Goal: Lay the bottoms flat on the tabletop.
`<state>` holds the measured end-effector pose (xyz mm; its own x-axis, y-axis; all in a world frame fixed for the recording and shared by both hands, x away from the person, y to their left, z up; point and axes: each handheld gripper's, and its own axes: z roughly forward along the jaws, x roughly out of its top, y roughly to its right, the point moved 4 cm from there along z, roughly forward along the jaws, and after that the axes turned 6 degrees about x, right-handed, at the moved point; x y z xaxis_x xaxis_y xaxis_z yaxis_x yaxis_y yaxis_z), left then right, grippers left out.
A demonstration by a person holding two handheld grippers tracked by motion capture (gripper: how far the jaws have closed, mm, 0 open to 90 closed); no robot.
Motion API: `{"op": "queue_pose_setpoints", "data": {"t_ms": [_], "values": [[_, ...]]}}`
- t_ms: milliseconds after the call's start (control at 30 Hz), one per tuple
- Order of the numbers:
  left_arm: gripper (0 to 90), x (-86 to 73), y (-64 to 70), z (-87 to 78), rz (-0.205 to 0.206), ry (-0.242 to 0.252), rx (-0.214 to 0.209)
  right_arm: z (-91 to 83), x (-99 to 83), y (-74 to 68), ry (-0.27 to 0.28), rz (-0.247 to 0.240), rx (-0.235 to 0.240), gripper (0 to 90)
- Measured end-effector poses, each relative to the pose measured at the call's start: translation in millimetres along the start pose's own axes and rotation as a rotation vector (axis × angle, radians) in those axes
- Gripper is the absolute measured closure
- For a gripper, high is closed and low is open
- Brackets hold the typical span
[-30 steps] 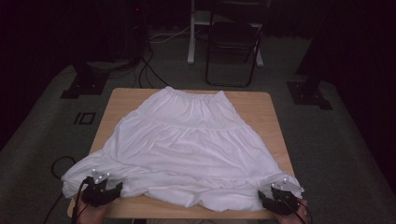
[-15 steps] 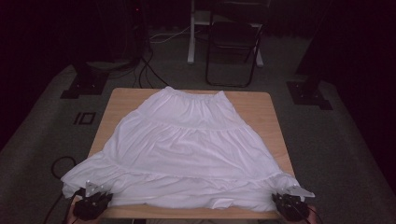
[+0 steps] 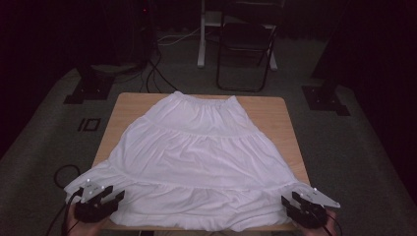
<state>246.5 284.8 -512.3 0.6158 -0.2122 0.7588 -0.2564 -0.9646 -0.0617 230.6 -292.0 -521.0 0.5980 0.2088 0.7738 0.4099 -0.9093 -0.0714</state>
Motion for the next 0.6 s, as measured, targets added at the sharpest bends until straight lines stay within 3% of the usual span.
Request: {"op": "queue_pose_setpoints", "data": {"t_ms": [133, 200, 300, 467, 567, 600], "values": [[46.7, 12.3, -9.9, 35.7, -0.015, -0.042, 0.046, 26.3, 20.6, -0.5, -0.016, -0.014, -0.021, 46.9], [46.3, 15.6, -15.8, 54.5, -0.008, -0.077, 0.081, 47.2, 26.9, 3.8, -0.046, -0.017, -0.039, 46.2], [46.3, 16.2, -22.5, 76.9, -0.030, -0.117, 0.095, 71.5, 25.6, 14.8, -0.107, 0.014, -0.076, 45.9], [48.5, 9.1, -20.9, 90.7, -0.009, -0.132, 0.091, 88.2, 14.1, 28.0, -0.174, 0.063, -0.070, 49.1], [52.8, 3.8, -22.0, 92.1, -0.053, -0.119, 0.065, 85.9, 13.0, 30.5, -0.173, 0.059, -0.060, 59.6], [53.7, 3.2, -22.1, 91.5, -0.050, -0.118, 0.064, 85.2, 12.3, 32.4, -0.168, 0.060, -0.062, 62.4]]}}
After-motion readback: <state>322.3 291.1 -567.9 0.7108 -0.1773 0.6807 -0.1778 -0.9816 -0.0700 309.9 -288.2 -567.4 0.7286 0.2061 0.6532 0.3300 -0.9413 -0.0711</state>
